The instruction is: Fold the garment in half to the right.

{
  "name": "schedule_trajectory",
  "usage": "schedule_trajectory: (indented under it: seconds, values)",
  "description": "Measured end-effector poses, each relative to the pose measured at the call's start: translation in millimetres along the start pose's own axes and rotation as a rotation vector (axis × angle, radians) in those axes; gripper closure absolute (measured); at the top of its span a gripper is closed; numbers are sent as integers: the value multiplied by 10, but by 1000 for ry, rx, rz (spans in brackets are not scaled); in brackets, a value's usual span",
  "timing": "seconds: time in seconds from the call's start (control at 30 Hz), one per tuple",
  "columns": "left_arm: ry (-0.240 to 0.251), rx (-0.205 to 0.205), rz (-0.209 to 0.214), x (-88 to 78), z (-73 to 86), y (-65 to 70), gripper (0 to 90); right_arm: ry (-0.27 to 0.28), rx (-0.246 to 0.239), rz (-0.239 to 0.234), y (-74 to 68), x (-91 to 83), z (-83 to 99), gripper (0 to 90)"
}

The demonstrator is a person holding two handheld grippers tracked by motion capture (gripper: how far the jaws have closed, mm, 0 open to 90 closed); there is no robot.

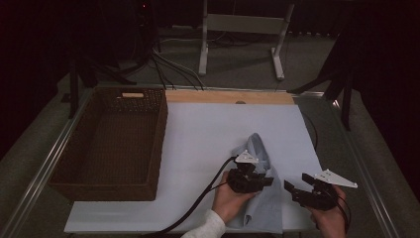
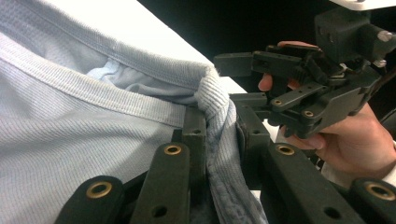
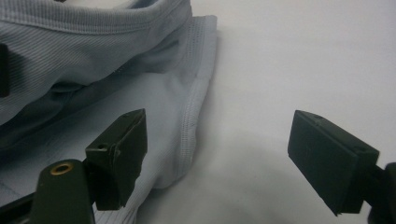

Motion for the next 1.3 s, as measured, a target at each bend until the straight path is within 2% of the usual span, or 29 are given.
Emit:
schedule_trajectory:
  seconds: [0.1,0.23,0.33,0.43,0.57,0.67,0.83,1.0,1.3]
  values:
    - [7,-3,10,1,-3,-8,725,0,-1,0,0,0,1,200]
    - [49,-6,1,-26,-31,-27,523,2,0,-2,1,-4,-2,200]
    - [71,-20,-15,-63,-52,-63,407,3,1,-3,1,-7,-2,200]
    - [73,-6,-53,-102,-59,-98,290,3,1,-5,-4,-8,-1,200]
    - [73,-4,-82,-141,-65,-130,168,1,-1,-5,-13,-5,0,200]
    - [65,13,-99,-157,-60,-145,116,2,-4,-7,-20,-2,0,199]
    - [67,31,-102,-172,-59,-150,37,0,-3,-8,-27,0,3,199]
    - [51,67,-129,-184,-47,-167,8,0,-2,-10,-26,-1,3,199]
    - [64,87,-169,-242,-60,-226,4,0,-12,-21,-63,3,9,199]
Point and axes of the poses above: each handheld gripper's, and its own axes: x roughly forward along the jaws, z roughly out of its underside, y roughly to its right, the point moved 5 cm from there along x, roughly forward along the jaws, and after that the axes turned 15 degrees about x, right-handed, at the moved point
